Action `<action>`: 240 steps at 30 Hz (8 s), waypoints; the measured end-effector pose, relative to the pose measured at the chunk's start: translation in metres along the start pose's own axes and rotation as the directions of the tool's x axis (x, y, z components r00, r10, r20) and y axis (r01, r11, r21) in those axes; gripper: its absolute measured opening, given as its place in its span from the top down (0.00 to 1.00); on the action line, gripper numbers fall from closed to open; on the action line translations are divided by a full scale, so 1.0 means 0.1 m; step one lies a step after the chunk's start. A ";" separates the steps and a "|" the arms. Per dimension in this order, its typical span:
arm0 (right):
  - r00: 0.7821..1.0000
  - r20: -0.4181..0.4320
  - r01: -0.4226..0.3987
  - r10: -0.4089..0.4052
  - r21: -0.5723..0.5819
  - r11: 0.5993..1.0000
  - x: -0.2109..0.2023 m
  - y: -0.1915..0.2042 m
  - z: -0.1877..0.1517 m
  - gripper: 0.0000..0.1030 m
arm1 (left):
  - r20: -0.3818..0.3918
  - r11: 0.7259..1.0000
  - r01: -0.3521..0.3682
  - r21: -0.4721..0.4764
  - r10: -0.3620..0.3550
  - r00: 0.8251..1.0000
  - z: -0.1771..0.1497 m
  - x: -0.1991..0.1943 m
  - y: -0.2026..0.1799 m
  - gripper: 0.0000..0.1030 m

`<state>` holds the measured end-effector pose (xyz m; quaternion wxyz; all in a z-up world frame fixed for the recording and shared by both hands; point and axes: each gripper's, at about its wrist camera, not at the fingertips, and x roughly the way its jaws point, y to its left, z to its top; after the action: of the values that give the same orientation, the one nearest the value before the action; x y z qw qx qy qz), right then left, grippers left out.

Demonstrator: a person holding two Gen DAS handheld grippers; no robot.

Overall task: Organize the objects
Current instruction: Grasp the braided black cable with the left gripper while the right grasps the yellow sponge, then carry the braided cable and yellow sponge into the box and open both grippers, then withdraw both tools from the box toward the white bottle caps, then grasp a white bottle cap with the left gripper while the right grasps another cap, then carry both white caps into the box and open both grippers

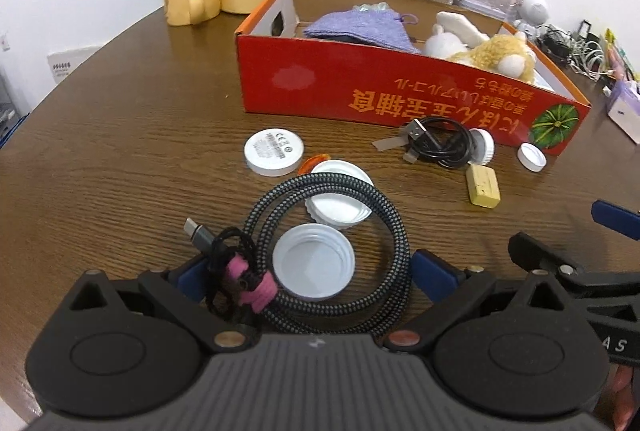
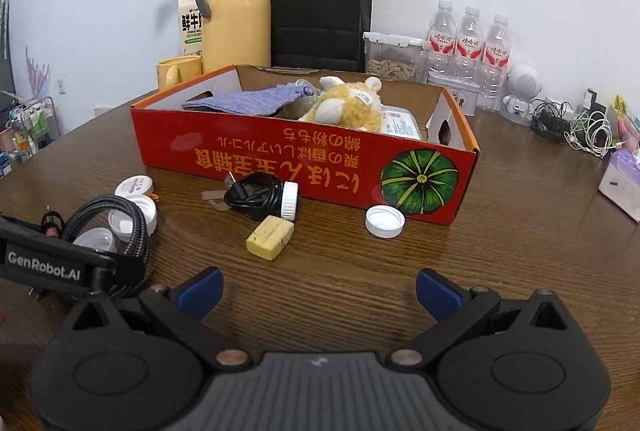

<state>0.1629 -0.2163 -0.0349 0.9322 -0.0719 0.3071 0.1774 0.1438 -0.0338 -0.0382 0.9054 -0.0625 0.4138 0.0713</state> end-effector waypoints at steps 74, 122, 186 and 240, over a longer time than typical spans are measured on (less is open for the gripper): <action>0.977 0.212 0.055 -0.035 -0.092 0.994 0.48 -0.12 1.36 0.80 | 0.184 0.976 0.174 0.133 -0.196 0.963 1.62 0.07 -0.20 0.17; 0.977 0.213 0.046 -0.028 -0.077 0.996 0.67 -0.33 1.43 0.00 | 0.317 0.990 0.129 0.058 -0.141 0.938 1.64 0.24 -0.06 0.00; 0.999 -0.012 0.046 -0.046 0.014 0.999 -0.05 -0.07 0.01 0.00 | 0.157 0.987 0.129 0.096 -0.143 0.977 0.01 -0.25 0.44 0.61; 0.992 0.119 0.038 -0.044 0.055 0.998 0.14 -0.24 0.52 0.73 | 0.261 0.982 0.169 0.090 -0.187 0.947 0.77 -0.28 0.30 0.61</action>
<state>0.2107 -0.2220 -0.0005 0.9540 -0.0427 0.2536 0.1542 0.1774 0.0069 0.0316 0.9573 -0.0591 0.2824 -0.0166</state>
